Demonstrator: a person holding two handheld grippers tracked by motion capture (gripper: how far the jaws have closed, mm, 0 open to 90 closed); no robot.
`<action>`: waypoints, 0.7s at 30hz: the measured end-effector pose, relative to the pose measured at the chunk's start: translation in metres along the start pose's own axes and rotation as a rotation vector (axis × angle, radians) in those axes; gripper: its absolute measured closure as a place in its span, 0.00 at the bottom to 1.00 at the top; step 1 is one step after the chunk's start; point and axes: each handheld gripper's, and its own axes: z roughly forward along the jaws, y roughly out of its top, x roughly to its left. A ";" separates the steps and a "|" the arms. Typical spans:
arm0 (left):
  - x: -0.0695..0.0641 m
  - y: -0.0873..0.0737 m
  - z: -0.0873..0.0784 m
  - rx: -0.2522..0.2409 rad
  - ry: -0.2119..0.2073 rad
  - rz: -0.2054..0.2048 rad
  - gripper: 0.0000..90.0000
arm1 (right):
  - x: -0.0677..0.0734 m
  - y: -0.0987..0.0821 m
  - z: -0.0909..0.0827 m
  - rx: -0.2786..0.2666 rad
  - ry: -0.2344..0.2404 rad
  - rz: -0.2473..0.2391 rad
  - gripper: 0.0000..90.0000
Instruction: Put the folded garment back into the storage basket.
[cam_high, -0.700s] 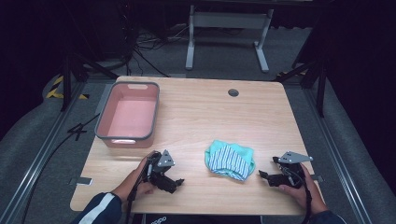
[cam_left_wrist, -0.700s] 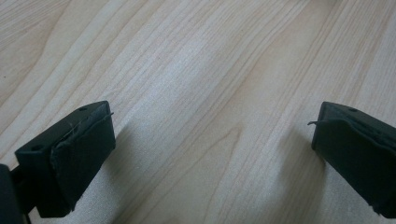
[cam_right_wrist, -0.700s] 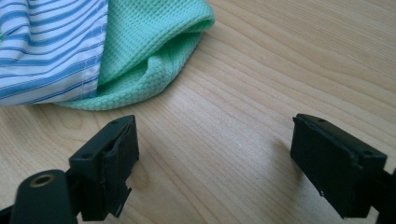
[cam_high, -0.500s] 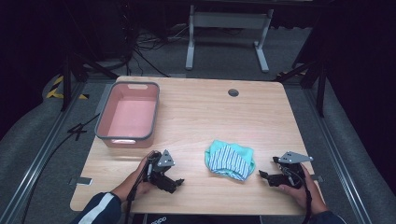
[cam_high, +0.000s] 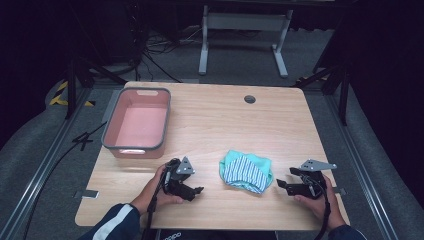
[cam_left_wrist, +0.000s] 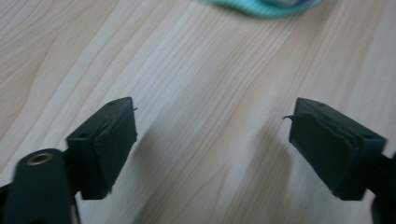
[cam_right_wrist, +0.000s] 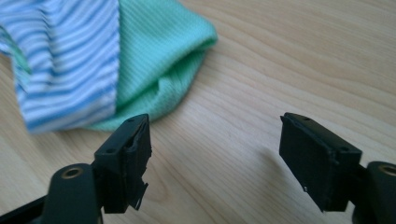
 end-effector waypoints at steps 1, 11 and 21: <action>-0.001 0.007 0.003 -0.003 0.003 0.003 0.22 | 0.002 0.003 -0.001 -0.006 0.004 0.009 0.31; 0.017 0.056 0.033 -0.045 0.020 -0.009 0.23 | 0.021 0.033 0.017 0.004 0.005 -0.034 0.37; 0.018 0.086 0.070 -0.036 0.028 -0.006 0.24 | 0.021 0.043 0.040 0.053 -0.022 -0.011 0.37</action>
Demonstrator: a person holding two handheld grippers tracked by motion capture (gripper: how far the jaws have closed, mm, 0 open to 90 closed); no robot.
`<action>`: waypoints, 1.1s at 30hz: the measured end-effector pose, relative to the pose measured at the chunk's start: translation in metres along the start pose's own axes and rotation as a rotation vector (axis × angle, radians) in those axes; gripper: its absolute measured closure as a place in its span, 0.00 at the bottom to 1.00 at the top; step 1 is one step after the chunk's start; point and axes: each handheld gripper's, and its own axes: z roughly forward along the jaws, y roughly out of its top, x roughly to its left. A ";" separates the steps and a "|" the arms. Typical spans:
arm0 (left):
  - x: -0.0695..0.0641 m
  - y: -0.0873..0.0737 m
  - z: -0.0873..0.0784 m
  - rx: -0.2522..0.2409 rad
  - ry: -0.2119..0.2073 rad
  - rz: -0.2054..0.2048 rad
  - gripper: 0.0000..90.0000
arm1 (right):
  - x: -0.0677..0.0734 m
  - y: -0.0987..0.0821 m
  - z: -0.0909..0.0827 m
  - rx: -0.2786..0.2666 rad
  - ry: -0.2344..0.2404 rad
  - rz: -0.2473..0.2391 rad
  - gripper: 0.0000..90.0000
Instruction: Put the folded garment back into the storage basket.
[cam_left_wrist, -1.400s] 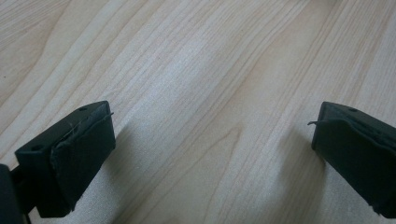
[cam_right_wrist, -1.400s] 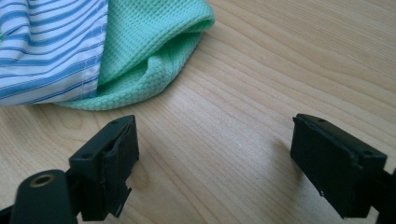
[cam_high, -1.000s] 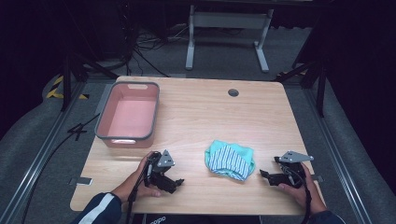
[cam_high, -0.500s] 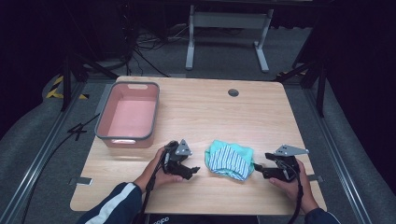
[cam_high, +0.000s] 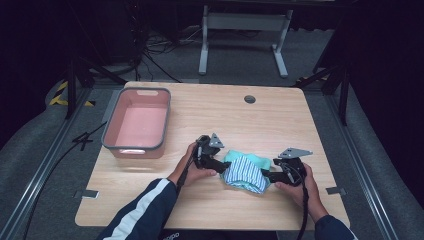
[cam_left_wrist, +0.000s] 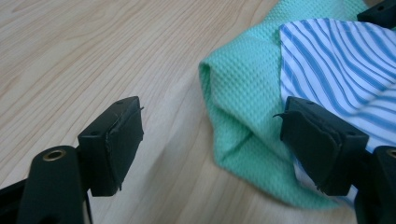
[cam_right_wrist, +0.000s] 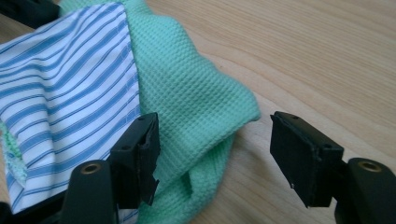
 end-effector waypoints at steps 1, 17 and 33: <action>-0.001 0.000 0.003 0.004 -0.008 -0.009 0.24 | 0.001 0.000 0.001 0.004 0.003 0.001 0.37; -0.013 -0.018 0.003 -0.014 -0.044 -0.006 0.38 | 0.014 -0.002 0.006 0.037 -0.006 -0.016 0.57; -0.015 -0.015 -0.001 0.013 -0.146 -0.026 0.89 | 0.020 0.000 0.006 0.043 0.041 -0.016 0.90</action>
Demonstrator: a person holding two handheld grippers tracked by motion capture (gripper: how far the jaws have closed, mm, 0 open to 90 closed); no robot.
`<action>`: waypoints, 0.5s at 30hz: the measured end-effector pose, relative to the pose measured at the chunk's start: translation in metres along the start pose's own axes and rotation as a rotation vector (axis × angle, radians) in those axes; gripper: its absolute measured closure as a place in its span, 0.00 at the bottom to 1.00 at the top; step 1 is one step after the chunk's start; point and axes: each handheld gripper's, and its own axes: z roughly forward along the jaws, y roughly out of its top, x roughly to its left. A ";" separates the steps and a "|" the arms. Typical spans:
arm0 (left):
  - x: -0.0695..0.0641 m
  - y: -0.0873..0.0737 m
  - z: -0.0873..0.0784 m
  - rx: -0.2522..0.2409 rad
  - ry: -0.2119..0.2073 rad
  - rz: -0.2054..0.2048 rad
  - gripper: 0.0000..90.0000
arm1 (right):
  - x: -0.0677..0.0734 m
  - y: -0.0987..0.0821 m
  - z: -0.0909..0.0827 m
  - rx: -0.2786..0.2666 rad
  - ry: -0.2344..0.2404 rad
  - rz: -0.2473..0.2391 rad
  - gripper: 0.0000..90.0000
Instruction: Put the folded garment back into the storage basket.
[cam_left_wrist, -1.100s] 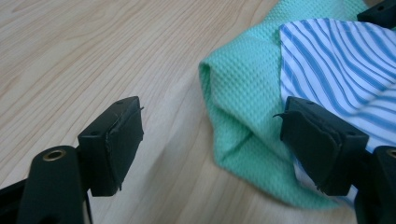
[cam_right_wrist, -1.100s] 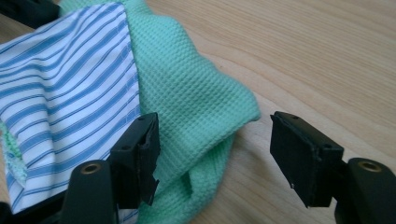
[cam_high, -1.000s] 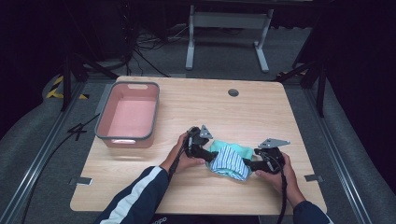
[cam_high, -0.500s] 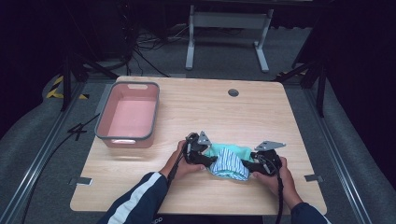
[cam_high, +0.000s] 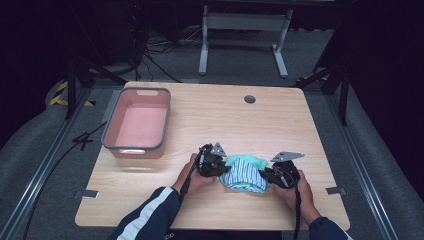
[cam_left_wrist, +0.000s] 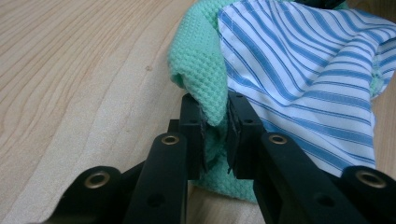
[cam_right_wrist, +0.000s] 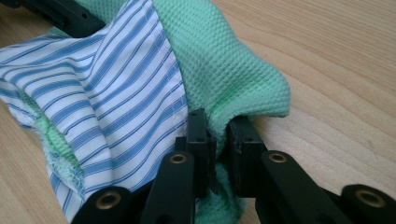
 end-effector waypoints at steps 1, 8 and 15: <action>-0.001 0.001 0.000 0.007 0.005 0.004 0.90 | 0.000 0.000 0.000 0.003 -0.003 -0.005 0.91; 0.000 0.011 -0.005 0.031 0.030 0.029 0.92 | -0.001 0.005 -0.007 -0.013 -0.016 -0.017 0.92; 0.001 0.021 -0.017 0.020 0.044 0.038 0.92 | -0.001 0.015 -0.016 -0.043 -0.022 -0.026 0.92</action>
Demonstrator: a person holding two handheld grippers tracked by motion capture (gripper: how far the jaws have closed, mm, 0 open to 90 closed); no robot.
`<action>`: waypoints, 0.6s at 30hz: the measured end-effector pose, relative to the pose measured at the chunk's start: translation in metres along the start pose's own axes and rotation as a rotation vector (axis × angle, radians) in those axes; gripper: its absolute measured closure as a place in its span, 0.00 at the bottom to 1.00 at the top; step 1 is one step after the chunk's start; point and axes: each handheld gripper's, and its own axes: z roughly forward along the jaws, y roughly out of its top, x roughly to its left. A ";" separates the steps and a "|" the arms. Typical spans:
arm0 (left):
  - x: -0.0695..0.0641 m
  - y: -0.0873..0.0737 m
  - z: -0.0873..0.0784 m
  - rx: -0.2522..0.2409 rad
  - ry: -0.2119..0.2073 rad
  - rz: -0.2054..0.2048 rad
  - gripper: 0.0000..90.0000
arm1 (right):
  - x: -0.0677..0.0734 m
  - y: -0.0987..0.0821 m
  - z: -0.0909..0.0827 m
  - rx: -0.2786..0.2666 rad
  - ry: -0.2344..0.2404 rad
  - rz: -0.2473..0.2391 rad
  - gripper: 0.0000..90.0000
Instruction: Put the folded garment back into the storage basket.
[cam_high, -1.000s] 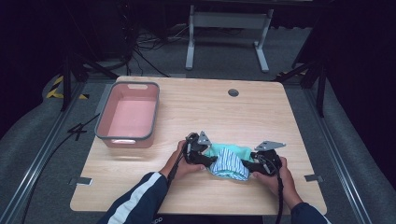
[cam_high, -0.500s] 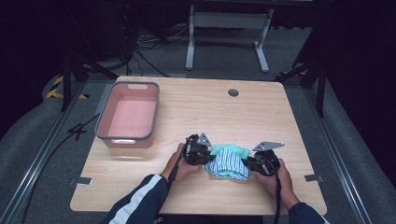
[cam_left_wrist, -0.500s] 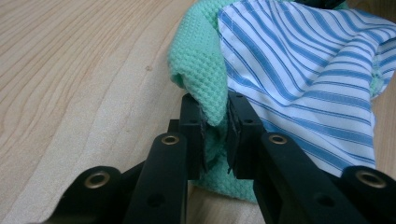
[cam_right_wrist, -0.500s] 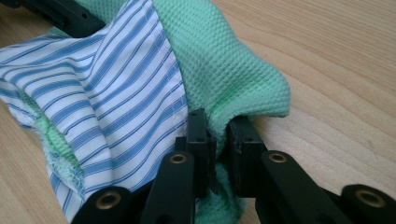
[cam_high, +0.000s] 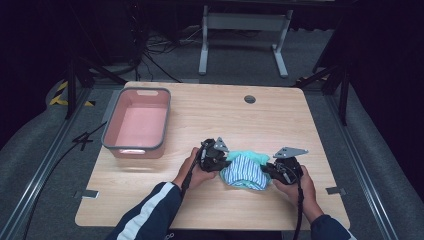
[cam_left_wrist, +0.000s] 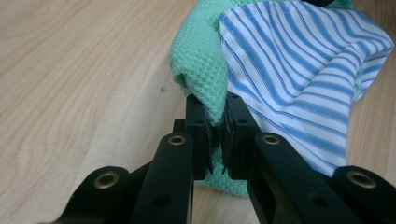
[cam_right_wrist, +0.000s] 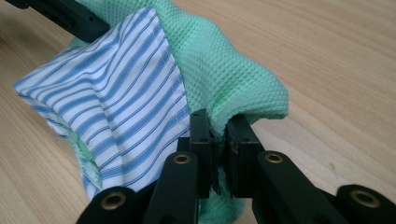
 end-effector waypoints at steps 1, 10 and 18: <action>0.001 0.001 -0.002 -0.003 0.001 -0.003 0.92 | 0.000 0.002 -0.001 -0.004 0.001 0.004 0.92; 0.007 0.010 -0.020 0.000 0.029 0.009 0.92 | 0.003 0.017 -0.004 -0.025 0.008 -0.004 0.92; 0.015 0.012 -0.035 0.002 0.055 0.007 0.92 | 0.006 0.034 -0.004 -0.053 0.013 -0.012 0.92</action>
